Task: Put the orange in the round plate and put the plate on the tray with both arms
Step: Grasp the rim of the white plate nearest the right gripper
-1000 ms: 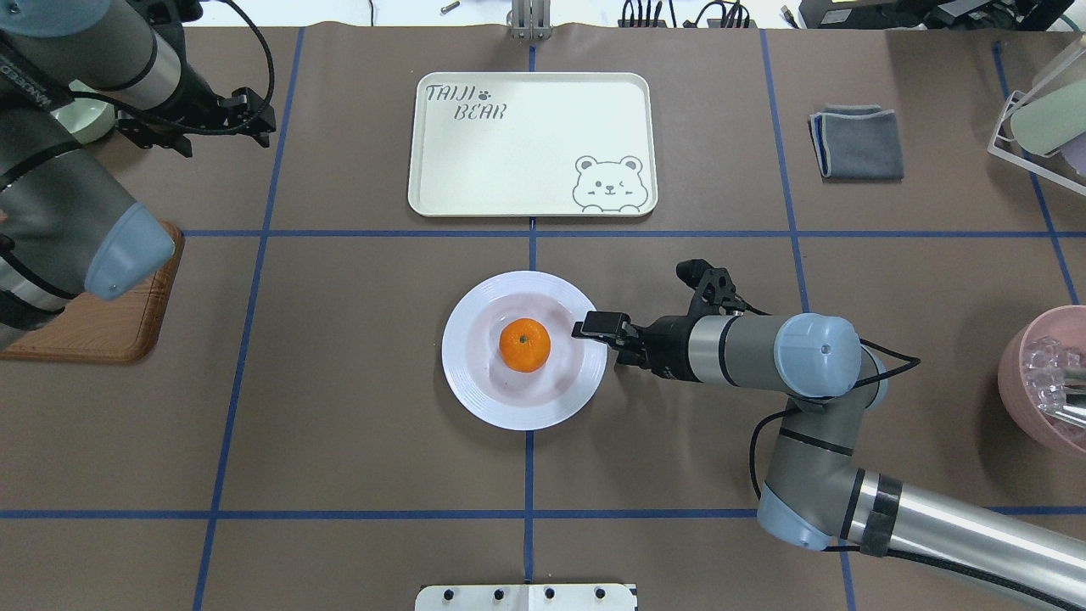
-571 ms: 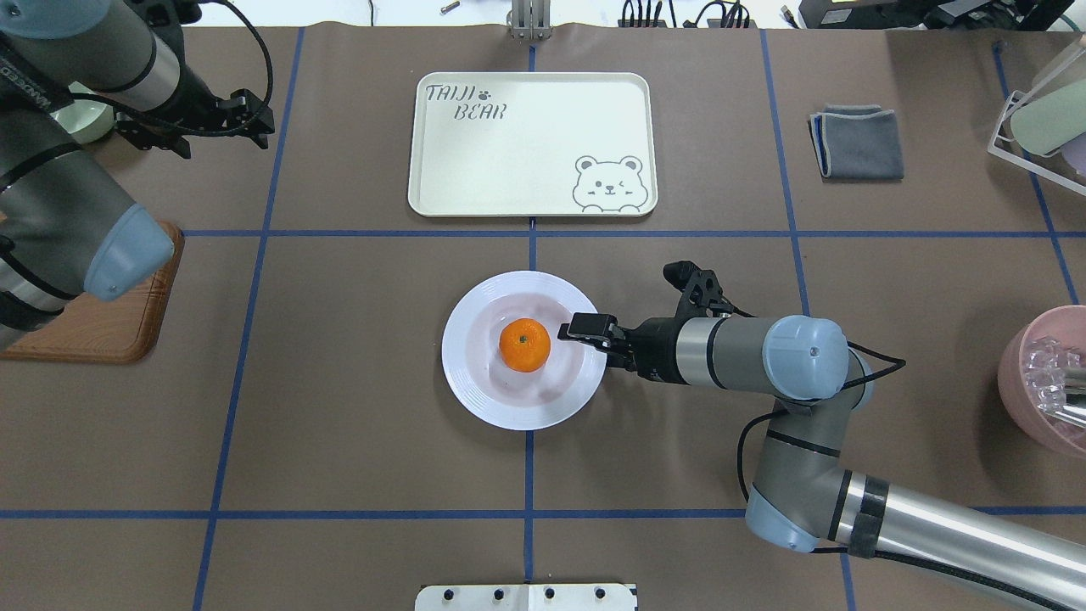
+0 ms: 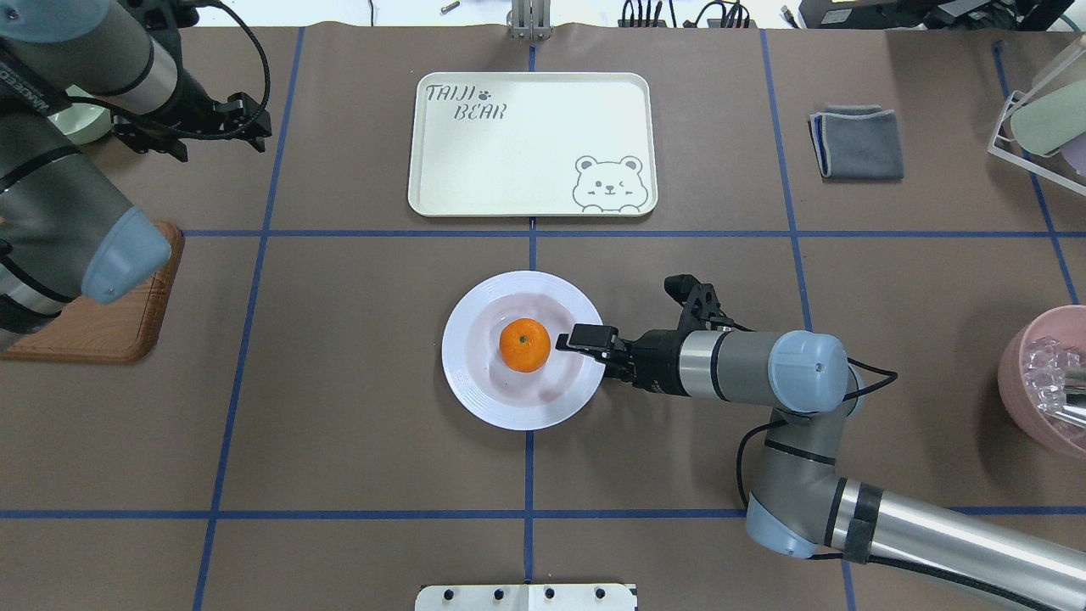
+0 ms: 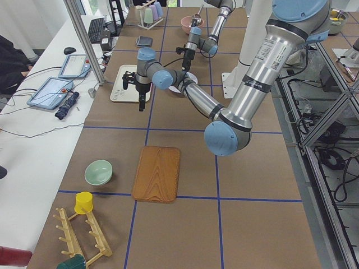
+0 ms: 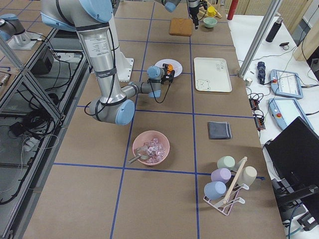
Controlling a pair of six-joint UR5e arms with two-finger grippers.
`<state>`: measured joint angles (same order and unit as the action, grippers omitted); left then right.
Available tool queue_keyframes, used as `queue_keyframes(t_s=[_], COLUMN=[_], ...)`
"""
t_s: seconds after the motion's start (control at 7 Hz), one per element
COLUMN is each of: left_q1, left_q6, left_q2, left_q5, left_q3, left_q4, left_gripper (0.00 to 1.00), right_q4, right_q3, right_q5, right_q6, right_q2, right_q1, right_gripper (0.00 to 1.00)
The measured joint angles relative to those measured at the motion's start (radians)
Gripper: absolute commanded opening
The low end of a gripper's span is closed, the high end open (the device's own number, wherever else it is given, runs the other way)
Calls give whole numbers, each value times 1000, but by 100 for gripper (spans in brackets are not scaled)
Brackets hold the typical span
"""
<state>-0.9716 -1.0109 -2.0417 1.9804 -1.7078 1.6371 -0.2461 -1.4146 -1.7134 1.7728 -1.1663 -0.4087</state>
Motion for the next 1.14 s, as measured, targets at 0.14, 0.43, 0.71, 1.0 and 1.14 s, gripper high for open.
queue_keyframes(t_s=[0.14, 0.43, 0.71, 1.0, 1.14], left_q1=[0, 1, 1, 1, 1], left_q6=[0, 0, 0, 0, 0], left_q2=[1, 1, 1, 1, 1], left_q5=[0, 0, 0, 0, 0], left_q3=[1, 3, 3, 3, 3], left_q4=[0, 0, 0, 0, 0], left_gripper=[99, 99, 99, 99, 99], right_q4=[1, 1, 0, 2, 2], right_q3=[7, 23, 30, 26, 23], right_q5=[2, 7, 7, 13, 22], right_q6=[2, 11, 33, 67, 79], right_q2=[10, 28, 41, 54, 59], right_q1=[2, 8, 11, 9, 8], right_gripper=[100, 98, 48, 25, 16])
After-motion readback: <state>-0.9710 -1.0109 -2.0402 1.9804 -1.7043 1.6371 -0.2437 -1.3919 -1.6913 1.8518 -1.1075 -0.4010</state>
